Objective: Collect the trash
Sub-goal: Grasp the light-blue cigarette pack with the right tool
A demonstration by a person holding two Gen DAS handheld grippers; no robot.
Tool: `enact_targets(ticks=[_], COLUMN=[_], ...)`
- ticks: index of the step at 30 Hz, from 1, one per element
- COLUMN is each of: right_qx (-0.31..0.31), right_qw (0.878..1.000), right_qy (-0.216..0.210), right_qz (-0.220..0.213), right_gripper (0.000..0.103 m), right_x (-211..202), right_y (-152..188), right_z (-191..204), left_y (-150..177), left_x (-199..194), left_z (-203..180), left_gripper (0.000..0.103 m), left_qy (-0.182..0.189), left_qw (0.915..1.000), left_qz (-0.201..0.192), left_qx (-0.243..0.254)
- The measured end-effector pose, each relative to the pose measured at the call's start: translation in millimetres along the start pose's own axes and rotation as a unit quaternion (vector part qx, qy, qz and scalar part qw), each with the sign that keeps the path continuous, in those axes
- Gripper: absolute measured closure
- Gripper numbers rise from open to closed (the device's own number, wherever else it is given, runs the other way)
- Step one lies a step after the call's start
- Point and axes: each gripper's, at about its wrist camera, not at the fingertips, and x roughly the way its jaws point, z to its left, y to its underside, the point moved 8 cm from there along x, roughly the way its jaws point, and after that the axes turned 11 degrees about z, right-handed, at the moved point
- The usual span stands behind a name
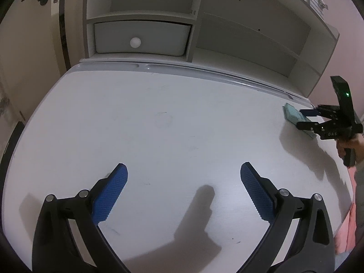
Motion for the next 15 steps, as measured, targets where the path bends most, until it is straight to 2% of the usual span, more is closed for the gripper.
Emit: enact_targets(ticks=[3, 8, 15], right_qx=[0.037, 0.069, 0.113], right_qw=[0.999, 0.995, 0.987], right_qy=[-0.013, -0.001, 0.012], right_qz=[-0.032, -0.071, -0.114], right_gripper=[0.041, 0.042, 0.042], right_x=[-19, -52, -83], right_y=[11, 39, 81], right_z=[-3, -7, -14], left_y=[-1, -4, -19], left_x=[1, 10, 28], left_z=[1, -3, -13], left_gripper=[0.007, 0.007, 0.007], left_qy=[0.000, -0.002, -0.047], left_qw=[1.0000, 0.9997, 0.9976], left_qz=[0.001, 0.024, 0.038], left_qx=[0.001, 0.004, 0.035])
